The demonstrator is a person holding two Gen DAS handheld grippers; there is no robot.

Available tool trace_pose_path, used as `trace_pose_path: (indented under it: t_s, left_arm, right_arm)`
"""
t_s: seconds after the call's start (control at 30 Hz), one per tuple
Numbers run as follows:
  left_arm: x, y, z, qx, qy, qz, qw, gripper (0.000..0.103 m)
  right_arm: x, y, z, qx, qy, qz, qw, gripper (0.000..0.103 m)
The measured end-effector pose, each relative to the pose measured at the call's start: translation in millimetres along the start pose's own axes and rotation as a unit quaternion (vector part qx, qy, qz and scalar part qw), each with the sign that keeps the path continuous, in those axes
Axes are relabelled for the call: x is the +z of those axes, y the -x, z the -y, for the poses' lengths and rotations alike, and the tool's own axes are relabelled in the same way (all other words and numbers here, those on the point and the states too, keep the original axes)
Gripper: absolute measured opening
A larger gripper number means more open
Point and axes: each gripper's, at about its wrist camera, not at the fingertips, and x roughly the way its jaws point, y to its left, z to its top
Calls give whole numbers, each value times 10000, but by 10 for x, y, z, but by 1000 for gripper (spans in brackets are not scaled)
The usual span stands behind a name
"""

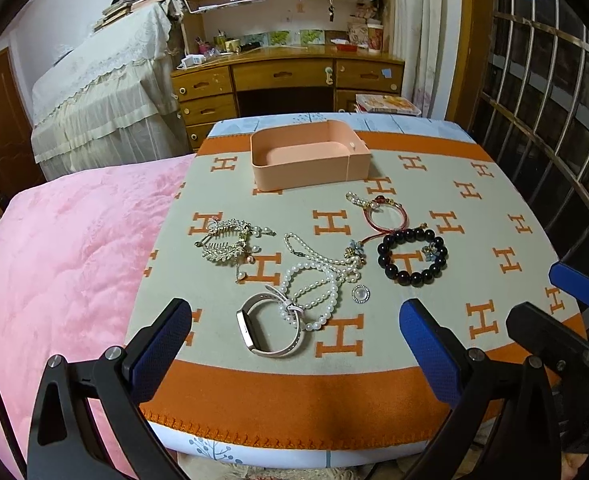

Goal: Organize jewelry
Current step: 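Move both tools toward the jewelry on the blanket, then grasp the silver leaf hair comb with the left tool while the right tool grasps the red-beaded bangle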

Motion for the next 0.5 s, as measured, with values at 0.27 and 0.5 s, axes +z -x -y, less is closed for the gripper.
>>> trace_pose_path:
  t_s: [0.27, 0.5]
  left_arm:
    - [113, -83, -58, -94, -134, -29, 9999, 102]
    - [379, -195, -381, -338, -9, -202, 9992, 102]
  right_arm:
    - [93, -118, 58, -31, 6, -151, 9999, 90]
    - [344, -362, 135, -42, 12, -435, 9990, 80]
